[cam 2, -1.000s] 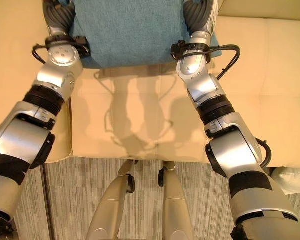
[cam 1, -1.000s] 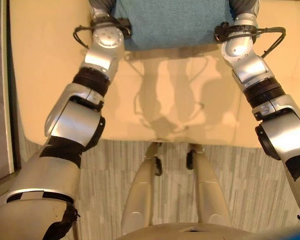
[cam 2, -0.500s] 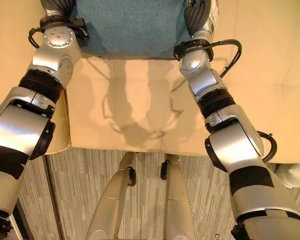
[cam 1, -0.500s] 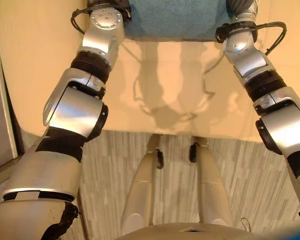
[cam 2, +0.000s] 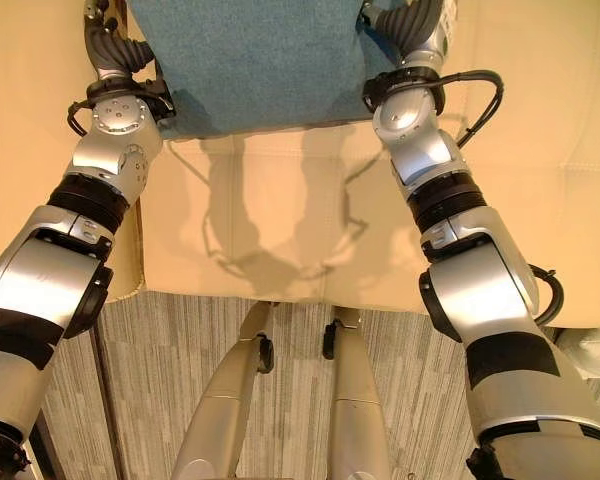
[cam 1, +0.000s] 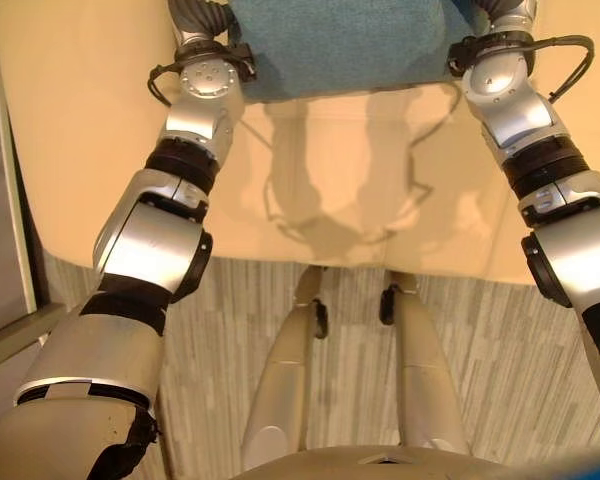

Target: Pick up all the scattered cushions and arrange them neatly on the sofa.

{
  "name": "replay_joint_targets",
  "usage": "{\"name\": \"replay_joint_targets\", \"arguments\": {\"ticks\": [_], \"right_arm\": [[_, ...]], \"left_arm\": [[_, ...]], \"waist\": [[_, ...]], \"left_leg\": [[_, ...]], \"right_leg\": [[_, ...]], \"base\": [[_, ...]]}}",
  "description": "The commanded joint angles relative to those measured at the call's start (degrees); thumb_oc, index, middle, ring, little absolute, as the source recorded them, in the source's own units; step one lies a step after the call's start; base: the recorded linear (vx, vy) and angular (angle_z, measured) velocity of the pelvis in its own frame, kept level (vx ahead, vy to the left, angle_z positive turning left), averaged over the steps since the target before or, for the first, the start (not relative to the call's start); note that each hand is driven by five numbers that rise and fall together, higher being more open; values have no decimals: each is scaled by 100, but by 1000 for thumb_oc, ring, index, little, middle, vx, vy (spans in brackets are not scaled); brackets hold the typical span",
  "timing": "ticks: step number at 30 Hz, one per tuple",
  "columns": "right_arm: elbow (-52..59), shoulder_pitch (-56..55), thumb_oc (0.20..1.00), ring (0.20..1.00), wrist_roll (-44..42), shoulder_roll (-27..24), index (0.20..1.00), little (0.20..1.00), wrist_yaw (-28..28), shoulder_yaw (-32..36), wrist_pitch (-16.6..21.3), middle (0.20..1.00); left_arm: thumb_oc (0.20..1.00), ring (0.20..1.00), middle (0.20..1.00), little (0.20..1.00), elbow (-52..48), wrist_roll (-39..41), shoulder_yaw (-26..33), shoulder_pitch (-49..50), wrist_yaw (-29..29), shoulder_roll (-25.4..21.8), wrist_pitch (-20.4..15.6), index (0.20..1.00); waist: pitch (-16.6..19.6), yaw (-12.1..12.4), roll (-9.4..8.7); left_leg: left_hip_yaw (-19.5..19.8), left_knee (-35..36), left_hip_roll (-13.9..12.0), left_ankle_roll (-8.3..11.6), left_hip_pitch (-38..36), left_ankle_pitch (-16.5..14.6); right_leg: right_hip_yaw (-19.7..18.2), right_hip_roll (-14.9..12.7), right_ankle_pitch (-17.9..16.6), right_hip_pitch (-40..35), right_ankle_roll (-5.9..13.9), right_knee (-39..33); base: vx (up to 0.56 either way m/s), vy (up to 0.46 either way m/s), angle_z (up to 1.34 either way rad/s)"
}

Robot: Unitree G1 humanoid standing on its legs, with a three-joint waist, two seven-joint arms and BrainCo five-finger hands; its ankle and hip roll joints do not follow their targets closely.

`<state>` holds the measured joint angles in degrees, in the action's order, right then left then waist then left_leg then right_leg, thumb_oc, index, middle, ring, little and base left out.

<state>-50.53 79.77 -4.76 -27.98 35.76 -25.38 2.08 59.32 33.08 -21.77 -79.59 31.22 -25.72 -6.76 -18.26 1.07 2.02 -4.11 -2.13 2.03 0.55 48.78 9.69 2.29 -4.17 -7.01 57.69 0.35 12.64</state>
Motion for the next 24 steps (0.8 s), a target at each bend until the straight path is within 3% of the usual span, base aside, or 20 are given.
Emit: {"name": "replay_joint_targets", "arguments": {"ticks": [1, 12, 17, 22, 24], "right_arm": [[219, 189, 1000, 1000, 208, 500, 1000, 1000, -78, -137, 327, 1000], [426, -331, 1000, 1000, 87, -124, 1000, 1000, -124, 127, 382, 1000], [617, -698, 1000, 1000, 69, -489, 1000, 1000, -119, 354, 406, 1000], [1051, -2023, 1000, 1000, 81, -900, 1000, 1000, -459, 924, 422, 1000], [1327, -3206, 1000, 1000, 116, -1006, 1000, 1000, -809, 1323, 438, 1000]], "left_arm": [[1000, 1000, 1000, 1000, -176, -118, 59, 231, -245, 296, -254, 1000], [1000, 1000, 1000, 1000, 264, -546, 392, 554, -196, -1017, -4, 1000], [1000, 1000, 1000, 1000, 40, -570, 784, 971, -32, -1361, -97, 1000], [1000, 1000, 1000, 1000, -1362, -821, 1491, 2747, -73, -1294, -282, 1000], [1000, 1000, 1000, 1000, -2196, -903, 1836, 4077, -286, -891, -378, 1000]], "waist": [[589, -80, -104], [611, -117, -126], [615, -113, -115], [576, -28, -128], [568, 7, -151]], "left_leg": [[291, 45, 30, 72, -64, -85], [305, -123, -32, 98, -153, -147], [292, -122, -49, 107, -240, -165], [329, -179, -45, 96, -594, -270], [342, -176, -27, 90, -968, -328]], "right_leg": [[-80, -248, -897, -958, 684, -1431], [-8, -241, -884, -1139, 655, -1389], [28, -247, -857, -1248, 639, -1391], [138, -254, -696, -1611, 563, -1320], [193, -238, -554, -1949, 504, -1214]], "base": [[0, 0, 0], [0, 0, 0], [0, 0, 0], [14, -26, 1], [39, -50, 4]]}}
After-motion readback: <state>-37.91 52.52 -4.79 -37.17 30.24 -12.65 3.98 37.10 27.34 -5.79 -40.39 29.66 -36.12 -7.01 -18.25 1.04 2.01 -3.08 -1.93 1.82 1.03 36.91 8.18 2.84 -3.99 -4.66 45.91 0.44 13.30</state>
